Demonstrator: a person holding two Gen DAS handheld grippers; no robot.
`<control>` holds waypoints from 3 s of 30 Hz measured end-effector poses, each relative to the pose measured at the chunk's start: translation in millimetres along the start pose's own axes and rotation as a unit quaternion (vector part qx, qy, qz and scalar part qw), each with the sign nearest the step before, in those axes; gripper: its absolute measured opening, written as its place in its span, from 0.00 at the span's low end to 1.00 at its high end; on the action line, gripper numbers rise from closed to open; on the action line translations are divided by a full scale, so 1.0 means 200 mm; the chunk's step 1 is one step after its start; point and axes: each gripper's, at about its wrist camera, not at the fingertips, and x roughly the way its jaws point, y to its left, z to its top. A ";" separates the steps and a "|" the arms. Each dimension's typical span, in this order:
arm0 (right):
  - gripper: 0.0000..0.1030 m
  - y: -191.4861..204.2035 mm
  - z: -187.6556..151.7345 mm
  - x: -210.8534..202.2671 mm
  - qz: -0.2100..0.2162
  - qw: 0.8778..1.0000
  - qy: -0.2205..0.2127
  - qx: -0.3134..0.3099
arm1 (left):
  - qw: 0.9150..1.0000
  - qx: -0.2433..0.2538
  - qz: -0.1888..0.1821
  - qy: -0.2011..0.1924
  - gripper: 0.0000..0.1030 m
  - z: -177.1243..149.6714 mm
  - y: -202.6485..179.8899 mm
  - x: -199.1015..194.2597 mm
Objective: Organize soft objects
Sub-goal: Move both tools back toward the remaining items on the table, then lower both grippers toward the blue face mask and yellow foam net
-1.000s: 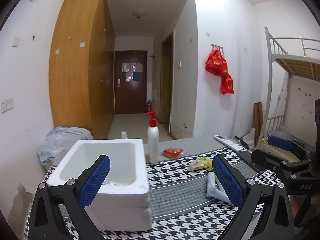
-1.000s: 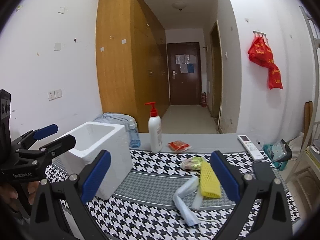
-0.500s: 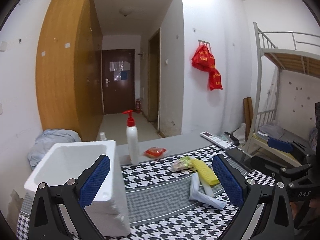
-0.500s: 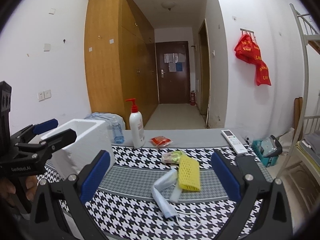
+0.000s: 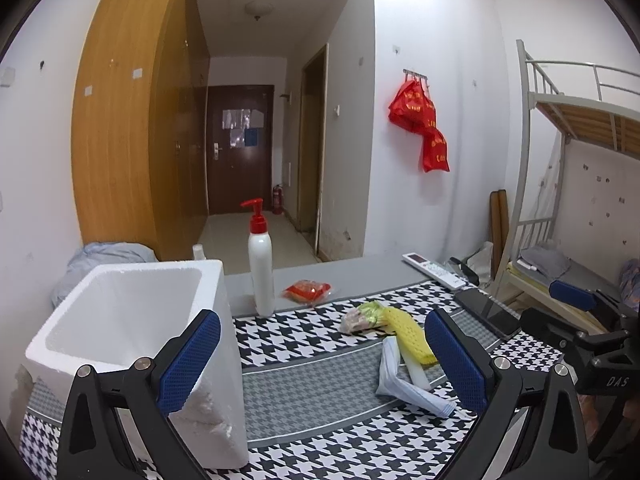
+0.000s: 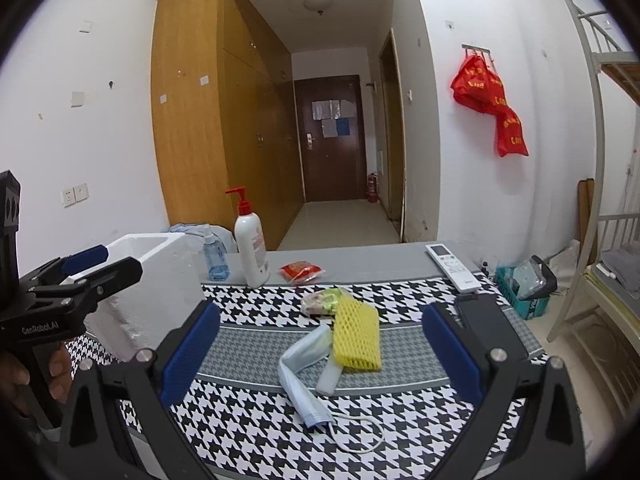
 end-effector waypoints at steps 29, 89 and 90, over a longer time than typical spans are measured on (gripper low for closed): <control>0.99 -0.09 -0.09 0.18 -0.008 0.999 0.054 0.000 | 0.998 0.017 -0.011 0.068 0.99 -0.12 -0.09 0.23; 0.99 -0.27 -0.19 0.76 0.019 0.977 0.209 -0.029 | 0.973 0.037 -0.027 0.228 0.85 -0.33 -0.27 0.80; 0.99 -0.26 -0.19 0.77 0.019 0.977 0.211 -0.034 | 0.972 0.035 -0.027 0.231 0.84 -0.33 -0.27 0.81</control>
